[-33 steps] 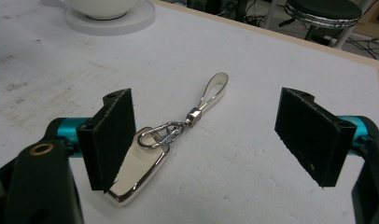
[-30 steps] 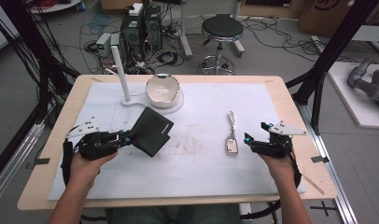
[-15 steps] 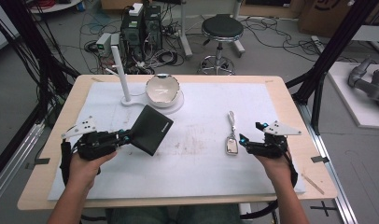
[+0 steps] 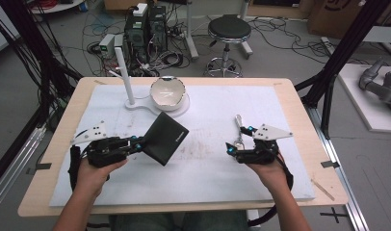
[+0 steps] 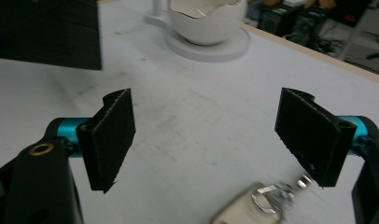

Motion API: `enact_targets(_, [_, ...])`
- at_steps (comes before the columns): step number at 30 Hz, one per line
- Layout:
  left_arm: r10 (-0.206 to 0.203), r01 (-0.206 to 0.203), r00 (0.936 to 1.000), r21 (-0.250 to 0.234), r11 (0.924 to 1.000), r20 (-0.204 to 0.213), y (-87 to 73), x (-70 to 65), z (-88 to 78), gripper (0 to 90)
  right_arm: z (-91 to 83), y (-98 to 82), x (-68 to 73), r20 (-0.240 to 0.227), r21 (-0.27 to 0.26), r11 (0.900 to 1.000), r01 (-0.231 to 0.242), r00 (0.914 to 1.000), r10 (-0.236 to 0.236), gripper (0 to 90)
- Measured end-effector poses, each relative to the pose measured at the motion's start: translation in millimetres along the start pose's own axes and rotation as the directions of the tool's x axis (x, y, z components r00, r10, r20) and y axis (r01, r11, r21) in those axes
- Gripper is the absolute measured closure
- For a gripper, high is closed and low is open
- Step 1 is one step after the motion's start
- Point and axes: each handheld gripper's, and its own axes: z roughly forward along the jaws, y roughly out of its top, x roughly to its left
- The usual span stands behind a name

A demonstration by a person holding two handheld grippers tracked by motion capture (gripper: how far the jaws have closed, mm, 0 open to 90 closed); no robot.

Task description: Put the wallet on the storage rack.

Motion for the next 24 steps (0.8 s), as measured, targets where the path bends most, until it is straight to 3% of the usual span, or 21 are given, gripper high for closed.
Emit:
enact_targets(1, [0.01,-0.01,0.9999,0.004,0.9999,0.011,0.1,-1.6,1.5,81.4,0.0,0.0,0.0,0.0,0.0,1.0,0.0,1.0,0.0,20.5])
enact_targets(2, [0.016,-0.016,0.9996,0.003,0.9999,0.025,0.2,-3.6,2.9,81.4,4.2,6.7,9.2,-0.062,-0.005,1.0,0.011,0.998,-0.011,20.5])
enact_targets(5, [0.033,-0.031,0.9971,-0.028,0.9991,0.068,2.3,-9.9,6.5,81.3,12.1,13.6,22.5,-0.134,-0.006,1.0,0.019,0.9908,-0.02,19.5])
enact_targets(7, [0.028,-0.025,0.9967,-0.043,0.9988,0.076,3.2,-10.8,6.8,81.3,15.4,14.6,26.2,-0.152,-0.009,1.0,0.027,0.9879,-0.028,19.5])
enact_targets(8, [0.018,-0.012,0.9963,-0.065,0.9978,0.084,5.3,-12.0,7.0,81.3,20.5,15.2,35.6,-0.155,-0.02,0.996,0.09,0.9836,-0.092,19.5])
enact_targets(11, [-0.007,0.014,0.9971,-0.081,0.9966,0.076,7.1,-11.9,7.4,81.3,27.9,13.8,47.1,-0.149,-0.005,0.986,0.166,0.9749,-0.165,19.5])
enact_targets(13, [-0.011,0.017,0.9973,-0.084,0.9963,0.073,7.2,-11.3,7.4,81.3,30.1,13.2,48.9,-0.155,-0.003,0.986,0.166,0.9742,-0.164,19.5])
enact_targets(18, [-0.018,0.025,0.9984,-0.117,0.9928,0.054,6.6,-9.5,6.1,81.3,37.4,9.8,49.2,-0.199,0.027,0.995,0.094,0.9762,-0.086,19.5])
enact_targets(20, [-0.02,0.028,0.9977,-0.132,0.9908,0.065,6.3,-8.9,5.4,81.3,37.1,9.5,48.6,-0.233,0.019,0.999,0.05,0.9715,-0.044,19.5])
enact_targets(24, [-0.014,0.022,0.9981,-0.147,0.9889,0.061,6.7,-9.3,4.5,81.3,38.3,9.8,48.3,-0.262,0.016,0.999,0.035,0.9646,-0.03,19.5])
